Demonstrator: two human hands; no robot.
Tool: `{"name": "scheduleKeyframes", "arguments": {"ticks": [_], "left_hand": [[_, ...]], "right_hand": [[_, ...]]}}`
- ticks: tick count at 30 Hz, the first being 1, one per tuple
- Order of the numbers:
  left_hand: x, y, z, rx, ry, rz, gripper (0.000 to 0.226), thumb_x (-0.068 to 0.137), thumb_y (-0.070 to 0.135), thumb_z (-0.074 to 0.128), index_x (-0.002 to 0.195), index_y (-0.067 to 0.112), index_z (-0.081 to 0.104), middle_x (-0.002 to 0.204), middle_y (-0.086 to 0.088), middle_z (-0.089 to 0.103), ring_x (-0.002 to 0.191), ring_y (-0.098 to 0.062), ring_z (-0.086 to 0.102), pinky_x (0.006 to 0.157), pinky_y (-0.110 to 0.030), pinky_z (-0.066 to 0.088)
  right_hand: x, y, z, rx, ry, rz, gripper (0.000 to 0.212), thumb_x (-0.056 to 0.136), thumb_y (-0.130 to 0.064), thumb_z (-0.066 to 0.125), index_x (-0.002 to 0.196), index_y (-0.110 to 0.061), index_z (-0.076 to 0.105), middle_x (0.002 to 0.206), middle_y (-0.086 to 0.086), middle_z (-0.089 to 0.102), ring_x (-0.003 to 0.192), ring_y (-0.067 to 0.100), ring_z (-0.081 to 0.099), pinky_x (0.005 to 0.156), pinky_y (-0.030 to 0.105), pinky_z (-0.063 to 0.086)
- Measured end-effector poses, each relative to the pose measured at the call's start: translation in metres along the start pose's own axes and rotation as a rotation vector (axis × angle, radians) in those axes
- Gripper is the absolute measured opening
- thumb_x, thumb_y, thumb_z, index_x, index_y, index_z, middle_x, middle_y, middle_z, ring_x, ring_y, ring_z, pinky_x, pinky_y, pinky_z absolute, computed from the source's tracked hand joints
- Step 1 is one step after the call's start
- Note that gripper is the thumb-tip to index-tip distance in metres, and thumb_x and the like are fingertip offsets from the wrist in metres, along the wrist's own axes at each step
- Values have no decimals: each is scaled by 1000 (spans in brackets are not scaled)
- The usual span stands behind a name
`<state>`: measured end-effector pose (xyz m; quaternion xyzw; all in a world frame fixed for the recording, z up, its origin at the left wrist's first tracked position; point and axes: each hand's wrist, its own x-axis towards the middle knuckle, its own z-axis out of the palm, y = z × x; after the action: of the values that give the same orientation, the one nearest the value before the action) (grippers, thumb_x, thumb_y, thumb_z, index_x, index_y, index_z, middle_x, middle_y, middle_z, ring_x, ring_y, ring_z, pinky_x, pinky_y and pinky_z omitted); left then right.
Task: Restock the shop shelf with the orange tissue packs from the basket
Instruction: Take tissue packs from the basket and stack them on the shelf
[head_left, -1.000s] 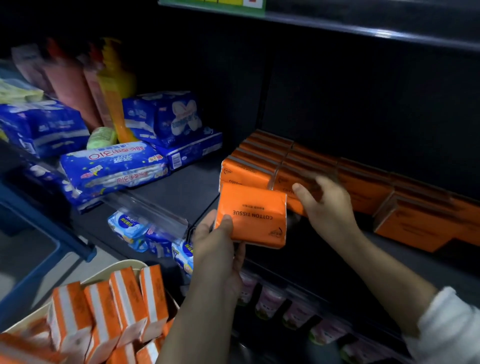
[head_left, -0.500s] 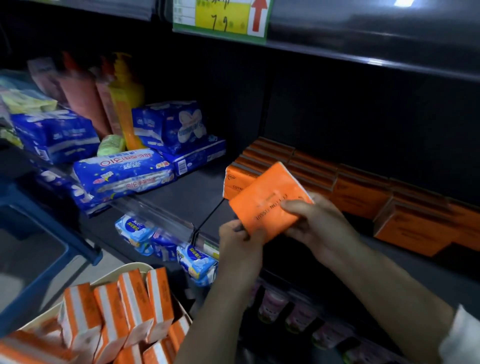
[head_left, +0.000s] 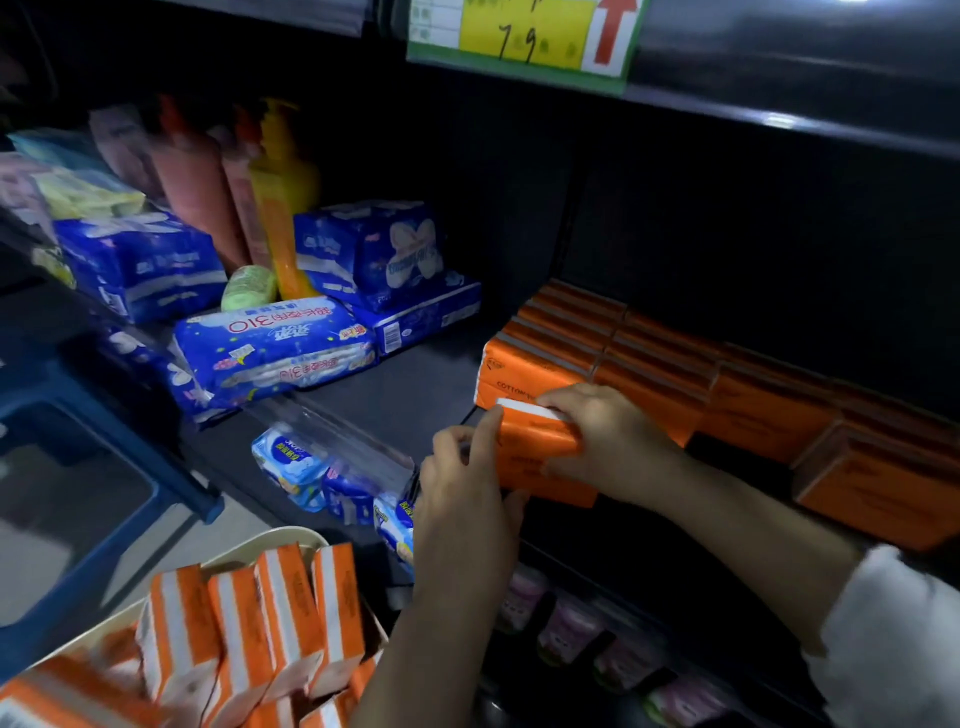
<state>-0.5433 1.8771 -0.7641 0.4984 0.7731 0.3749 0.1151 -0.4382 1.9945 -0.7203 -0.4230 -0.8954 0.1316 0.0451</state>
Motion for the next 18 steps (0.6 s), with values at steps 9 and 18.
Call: {"name": "scheduleKeyframes", "arguments": {"ticks": [9,18], "left_hand": [[25,-14,10,-156,13,9,59,88,11,56,140,30,36,125,-1,44,107,-22,53,86,-27,40],[43,-28,14,-128,-62,42,73,89,7,54,150,23,17,154,-7,20,131,-27,39,101,-32,36]], "right_hand": [[-17,5,16,-3,254,24,46,73,-24,74,112,-23,49,110,-2,48,103,20,55,78,29,43],[5,-10,39,-157,501,-11,36,66,-16,79,91,-14,54,93,6,52,85,26,58,53,24,32]]}}
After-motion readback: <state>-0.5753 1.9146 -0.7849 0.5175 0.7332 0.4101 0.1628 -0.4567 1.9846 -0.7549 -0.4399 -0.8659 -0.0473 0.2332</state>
